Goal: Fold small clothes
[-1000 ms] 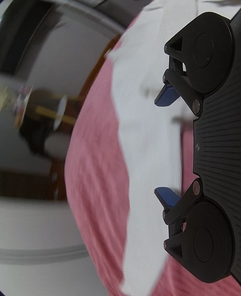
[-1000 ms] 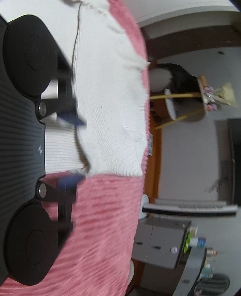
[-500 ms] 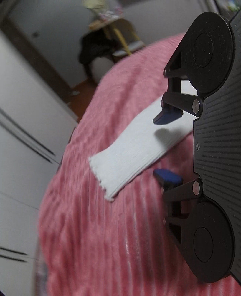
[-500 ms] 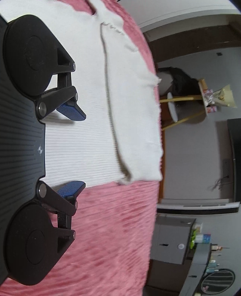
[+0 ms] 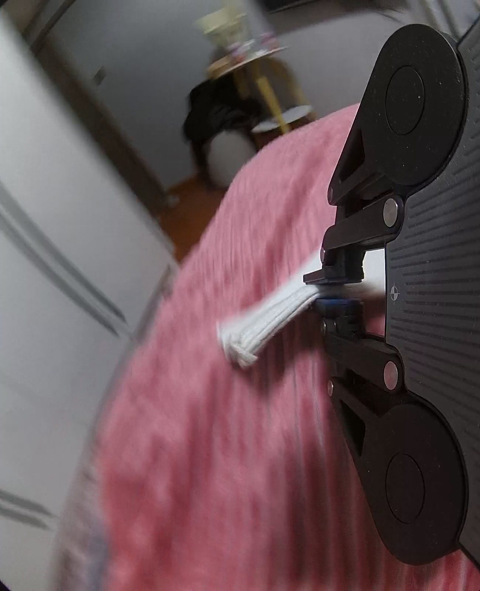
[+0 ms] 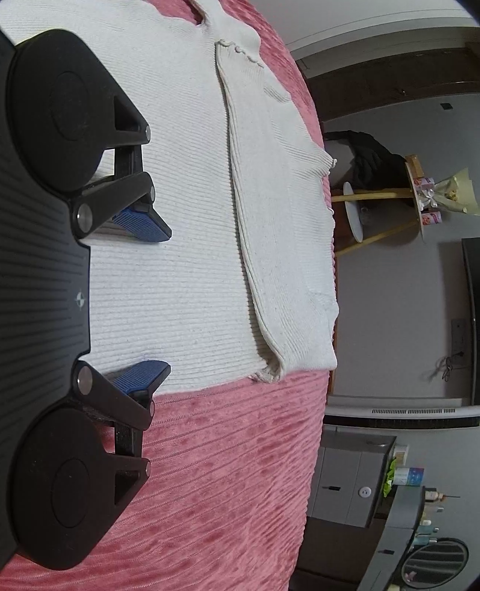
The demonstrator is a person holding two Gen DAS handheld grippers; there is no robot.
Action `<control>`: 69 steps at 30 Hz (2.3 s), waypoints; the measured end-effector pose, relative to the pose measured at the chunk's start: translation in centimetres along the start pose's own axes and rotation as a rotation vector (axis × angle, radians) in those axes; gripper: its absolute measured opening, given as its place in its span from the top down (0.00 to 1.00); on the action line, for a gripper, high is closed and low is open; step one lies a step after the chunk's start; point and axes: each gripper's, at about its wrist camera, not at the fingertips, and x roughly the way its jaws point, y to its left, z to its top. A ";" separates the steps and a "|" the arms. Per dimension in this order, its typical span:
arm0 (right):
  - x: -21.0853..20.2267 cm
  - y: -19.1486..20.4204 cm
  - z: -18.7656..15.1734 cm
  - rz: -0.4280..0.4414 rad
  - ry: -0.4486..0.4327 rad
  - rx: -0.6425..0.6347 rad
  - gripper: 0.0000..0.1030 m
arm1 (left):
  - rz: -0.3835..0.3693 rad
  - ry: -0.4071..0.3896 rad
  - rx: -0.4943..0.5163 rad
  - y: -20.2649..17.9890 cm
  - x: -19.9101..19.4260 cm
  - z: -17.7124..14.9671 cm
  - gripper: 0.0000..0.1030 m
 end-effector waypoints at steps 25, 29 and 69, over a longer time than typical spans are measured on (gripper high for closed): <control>-0.1 0.1 0.6 0.143 0.021 0.030 0.46 | 0.033 0.021 0.532 -13.5 -7.4 -20.5 0.38; 0.7 3.2 2.1 0.297 0.047 0.014 0.49 | 0.117 -0.021 0.507 -12.0 -6.2 -18.0 0.33; 8.4 1.8 10.8 0.131 0.054 0.008 0.87 | -0.108 0.067 0.621 -14.4 -2.8 -21.8 0.22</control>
